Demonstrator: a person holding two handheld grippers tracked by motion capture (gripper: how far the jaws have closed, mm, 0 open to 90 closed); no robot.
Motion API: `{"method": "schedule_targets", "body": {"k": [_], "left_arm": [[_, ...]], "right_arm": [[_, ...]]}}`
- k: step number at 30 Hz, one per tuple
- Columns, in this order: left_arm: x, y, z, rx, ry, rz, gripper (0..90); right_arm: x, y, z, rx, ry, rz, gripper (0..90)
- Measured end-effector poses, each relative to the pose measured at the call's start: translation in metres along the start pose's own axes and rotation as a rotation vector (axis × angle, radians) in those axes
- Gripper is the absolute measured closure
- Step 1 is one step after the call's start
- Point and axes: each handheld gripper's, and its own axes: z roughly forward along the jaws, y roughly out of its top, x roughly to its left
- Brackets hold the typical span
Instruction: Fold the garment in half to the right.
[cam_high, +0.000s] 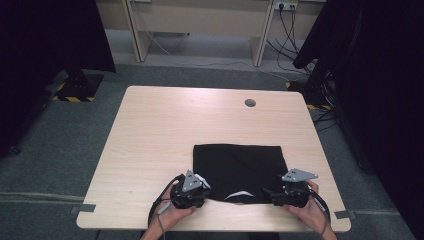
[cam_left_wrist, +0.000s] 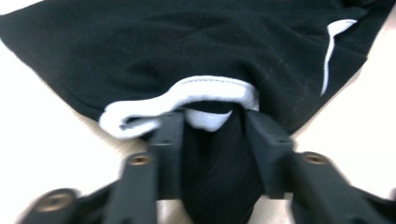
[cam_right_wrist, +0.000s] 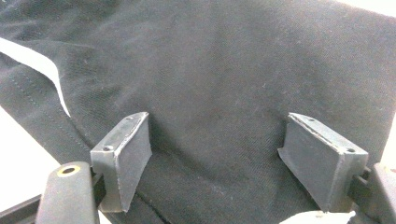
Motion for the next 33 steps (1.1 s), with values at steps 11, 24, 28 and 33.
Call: {"method": "schedule_targets", "body": {"k": [11,24,28,33], "left_arm": [[-0.005,0.002,0.001,0.008,-0.020,0.021,76.8],[-0.013,0.001,0.002,0.000,-0.032,0.011,77.1],[-0.014,0.001,0.002,-0.003,-0.025,0.014,76.8],[-0.013,0.001,0.002,0.000,-0.030,0.008,76.7]], "right_arm": [[-0.001,-0.001,-0.003,0.009,0.001,0.001,24.6],[-0.002,0.004,-0.023,-0.021,0.019,0.022,29.0],[-0.001,0.016,-0.022,-0.050,0.013,0.006,28.7],[0.004,0.030,-0.010,-0.046,0.031,-0.007,28.7]]}}
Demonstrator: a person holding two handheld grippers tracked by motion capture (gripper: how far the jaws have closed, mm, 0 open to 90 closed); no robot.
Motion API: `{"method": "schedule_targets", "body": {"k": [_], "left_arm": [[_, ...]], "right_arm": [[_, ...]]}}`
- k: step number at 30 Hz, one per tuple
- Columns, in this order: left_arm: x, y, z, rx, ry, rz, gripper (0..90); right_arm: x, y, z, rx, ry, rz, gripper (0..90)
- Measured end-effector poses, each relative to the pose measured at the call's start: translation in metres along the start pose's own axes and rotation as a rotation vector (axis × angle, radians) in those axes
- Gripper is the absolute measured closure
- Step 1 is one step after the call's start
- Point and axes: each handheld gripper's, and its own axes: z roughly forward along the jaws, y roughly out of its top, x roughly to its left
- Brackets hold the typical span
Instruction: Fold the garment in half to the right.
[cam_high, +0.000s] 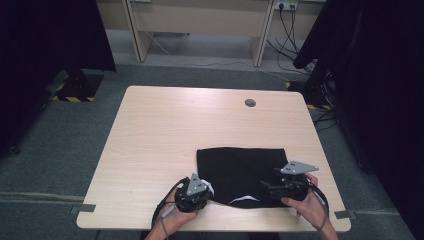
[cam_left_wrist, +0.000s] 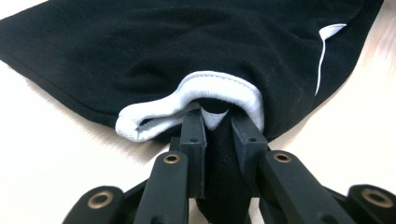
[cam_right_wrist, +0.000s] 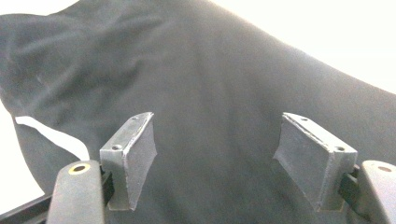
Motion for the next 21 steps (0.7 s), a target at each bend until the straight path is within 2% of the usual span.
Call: {"method": "schedule_targets", "body": {"k": [4,9,12,16,21], "left_arm": [[0.000,0.000,0.000,0.000,0.002,0.001,76.7],[-0.001,0.000,0.000,0.000,0.005,0.003,76.7],[-0.002,0.000,0.000,-0.003,0.016,0.015,76.3],[0.000,0.000,0.000,0.001,0.005,0.002,76.3],[0.000,0.000,0.000,0.000,0.005,0.003,76.2]], "right_arm": [[0.005,0.019,0.010,-0.035,0.033,-0.013,28.6],[0.011,0.043,0.027,-0.049,0.057,-0.027,28.3],[0.019,0.059,0.039,-0.051,0.084,-0.031,28.3],[0.025,0.073,0.053,-0.040,0.103,-0.039,28.4],[0.027,0.088,0.069,-0.023,0.115,-0.046,28.6]]}}
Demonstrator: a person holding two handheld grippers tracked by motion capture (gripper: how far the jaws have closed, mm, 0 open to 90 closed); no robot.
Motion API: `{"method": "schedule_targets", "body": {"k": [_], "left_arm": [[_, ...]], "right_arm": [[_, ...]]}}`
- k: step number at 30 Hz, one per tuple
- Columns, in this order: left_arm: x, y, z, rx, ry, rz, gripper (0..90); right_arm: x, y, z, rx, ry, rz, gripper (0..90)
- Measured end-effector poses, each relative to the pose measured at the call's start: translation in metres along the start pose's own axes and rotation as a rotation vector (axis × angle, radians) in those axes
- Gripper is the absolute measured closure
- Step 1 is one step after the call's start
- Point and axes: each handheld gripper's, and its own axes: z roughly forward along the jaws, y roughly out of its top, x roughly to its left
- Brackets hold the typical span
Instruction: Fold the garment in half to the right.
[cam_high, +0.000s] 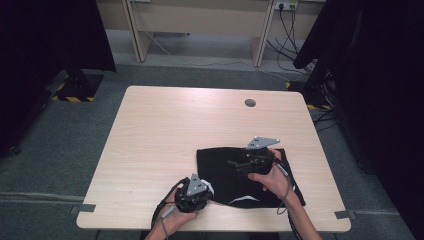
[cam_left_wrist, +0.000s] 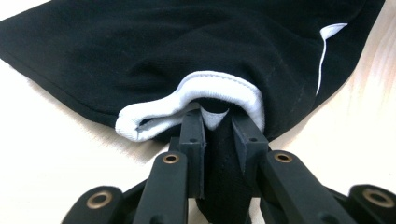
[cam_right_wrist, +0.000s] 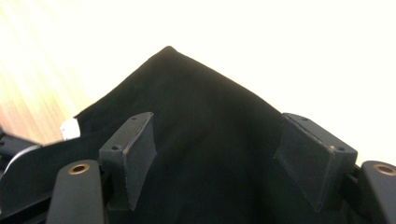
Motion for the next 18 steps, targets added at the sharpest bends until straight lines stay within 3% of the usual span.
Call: {"method": "schedule_targets", "body": {"k": [18], "left_arm": [[0.003,0.000,0.000,-0.001,-0.022,-0.020,76.3]], "right_arm": [[0.006,0.027,0.036,0.015,0.033,-0.031,28.6]]}}
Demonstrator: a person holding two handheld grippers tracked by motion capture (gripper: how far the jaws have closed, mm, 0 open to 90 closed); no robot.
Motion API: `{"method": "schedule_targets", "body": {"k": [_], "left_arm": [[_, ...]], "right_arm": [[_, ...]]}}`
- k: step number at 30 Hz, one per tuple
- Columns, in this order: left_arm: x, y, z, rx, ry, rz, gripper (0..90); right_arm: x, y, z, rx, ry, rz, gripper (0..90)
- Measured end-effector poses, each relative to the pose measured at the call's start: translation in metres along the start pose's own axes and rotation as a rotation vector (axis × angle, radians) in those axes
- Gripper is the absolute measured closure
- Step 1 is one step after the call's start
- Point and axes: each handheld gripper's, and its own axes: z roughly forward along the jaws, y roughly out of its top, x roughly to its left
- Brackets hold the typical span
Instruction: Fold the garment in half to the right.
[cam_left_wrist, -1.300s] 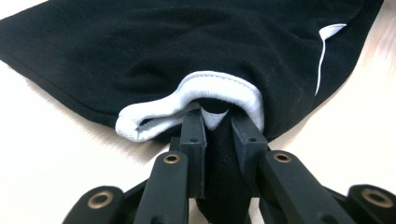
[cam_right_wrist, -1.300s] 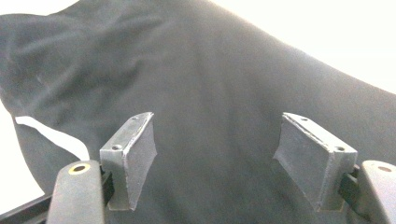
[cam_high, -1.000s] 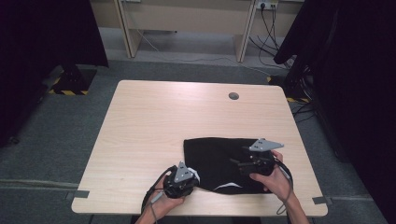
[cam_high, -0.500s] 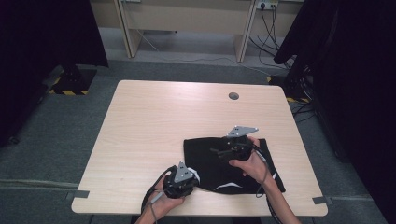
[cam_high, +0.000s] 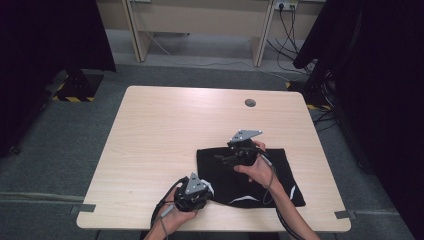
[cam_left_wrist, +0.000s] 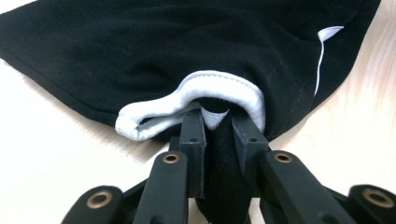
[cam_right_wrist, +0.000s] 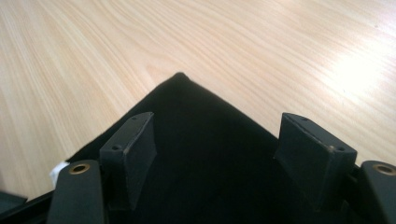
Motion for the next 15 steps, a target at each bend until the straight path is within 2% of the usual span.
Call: {"method": "schedule_targets", "body": {"k": [2,7,15], "left_arm": [[-0.001,0.000,0.000,0.001,-0.012,-0.006,76.3],[0.000,0.000,0.000,0.001,-0.001,-0.001,76.3],[0.001,0.000,-0.001,0.001,-0.009,-0.008,76.2]], "right_arm": [[0.000,0.003,0.004,-0.001,0.001,-0.001,28.6],[0.001,0.009,0.015,0.015,0.007,-0.007,29.8],[0.007,0.021,0.036,0.042,0.015,-0.028,32.0]]}}
